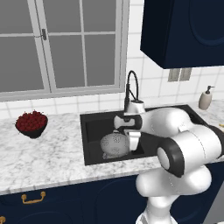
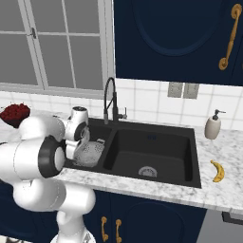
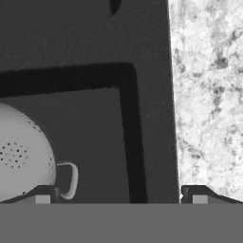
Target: Put the colander in the sink, put the banana in the colander, and turn on the sink faucet and pour water over the colander.
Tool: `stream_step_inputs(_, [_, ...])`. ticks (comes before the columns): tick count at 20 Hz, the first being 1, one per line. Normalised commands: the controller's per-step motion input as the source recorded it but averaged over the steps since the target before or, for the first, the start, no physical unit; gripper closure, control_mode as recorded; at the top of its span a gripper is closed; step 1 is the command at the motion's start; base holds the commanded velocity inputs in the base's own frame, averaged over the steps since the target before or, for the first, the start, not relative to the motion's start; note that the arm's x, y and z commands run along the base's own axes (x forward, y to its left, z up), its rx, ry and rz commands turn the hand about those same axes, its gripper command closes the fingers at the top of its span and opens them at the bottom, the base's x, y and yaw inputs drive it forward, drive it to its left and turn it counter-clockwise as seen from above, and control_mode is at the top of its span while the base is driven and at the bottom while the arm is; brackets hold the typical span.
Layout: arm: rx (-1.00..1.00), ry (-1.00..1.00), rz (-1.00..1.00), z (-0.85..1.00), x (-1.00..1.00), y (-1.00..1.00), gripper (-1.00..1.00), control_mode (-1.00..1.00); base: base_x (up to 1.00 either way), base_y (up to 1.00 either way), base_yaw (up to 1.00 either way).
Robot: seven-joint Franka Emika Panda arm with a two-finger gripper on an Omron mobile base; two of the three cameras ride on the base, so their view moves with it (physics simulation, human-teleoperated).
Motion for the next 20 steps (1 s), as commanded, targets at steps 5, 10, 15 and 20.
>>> stream_step_inputs(5, [0.00,-0.01,0.47,0.16,-0.12,-0.34,-1.00,-1.00,0.00,0.00,0.00])
stream_step_inputs(10, [0.00,0.00,0.34,0.27,0.00,-0.64,-1.00,-1.00,0.00,0.00,0.00])
stream_step_inputs(15, [0.00,0.00,0.23,0.34,0.00,-0.70,-1.00,-1.00,0.00,0.00,0.00])
stream_step_inputs(20, [0.00,0.00,0.19,0.06,0.00,-0.81,-1.00,-1.00,0.00,0.00,0.00])
